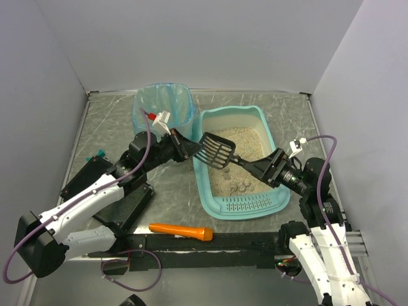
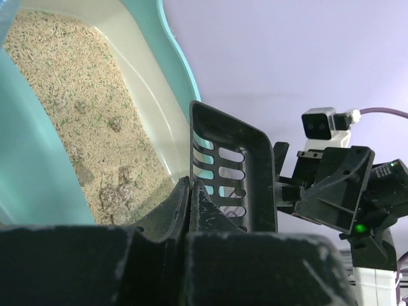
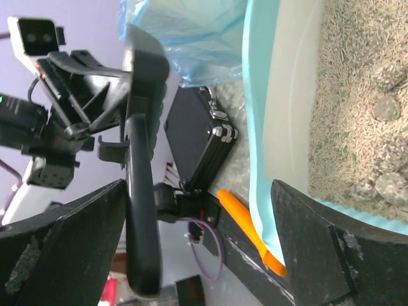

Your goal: Clean the litter box

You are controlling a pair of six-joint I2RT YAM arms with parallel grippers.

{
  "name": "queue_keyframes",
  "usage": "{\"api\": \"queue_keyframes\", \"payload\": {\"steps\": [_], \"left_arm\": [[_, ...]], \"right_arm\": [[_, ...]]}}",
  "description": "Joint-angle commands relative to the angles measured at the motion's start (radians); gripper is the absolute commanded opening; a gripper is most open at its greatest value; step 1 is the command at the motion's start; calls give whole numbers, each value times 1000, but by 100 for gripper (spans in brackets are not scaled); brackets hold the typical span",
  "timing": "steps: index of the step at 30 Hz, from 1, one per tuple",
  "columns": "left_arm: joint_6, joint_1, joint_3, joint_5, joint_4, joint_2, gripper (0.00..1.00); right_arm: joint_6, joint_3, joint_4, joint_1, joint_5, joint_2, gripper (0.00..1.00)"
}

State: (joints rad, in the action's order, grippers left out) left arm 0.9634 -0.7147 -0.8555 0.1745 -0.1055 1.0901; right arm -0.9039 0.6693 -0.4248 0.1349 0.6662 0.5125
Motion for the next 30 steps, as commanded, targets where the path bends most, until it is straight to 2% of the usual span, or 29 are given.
{"api": "queue_keyframes", "payload": {"steps": [1, 6, 9, 12, 15, 24, 30], "left_arm": [[15, 4, -51, -23, -66, 1, 1], [15, 4, -54, -36, -66, 24, 1], [21, 6, -50, -56, -76, 30, 1], [5, 4, -57, -55, -62, 31, 1], [5, 4, -45, -59, -80, 28, 1], [-3, 4, -42, -20, -105, 40, 1], [15, 6, -30, -9, -132, 56, 1]], "right_arm": [[-113, -25, 138, -4, -28, -23, 91], [-210, -74, 231, -4, -19, -32, 83], [-259, -94, 267, -4, -2, -48, 75], [-262, -97, 253, -4, -42, -72, 73], [-260, -83, 247, -4, -53, -68, 65], [-271, -70, 282, -4, -73, -52, 63], [-317, -86, 349, -4, -66, -51, 52]]}}
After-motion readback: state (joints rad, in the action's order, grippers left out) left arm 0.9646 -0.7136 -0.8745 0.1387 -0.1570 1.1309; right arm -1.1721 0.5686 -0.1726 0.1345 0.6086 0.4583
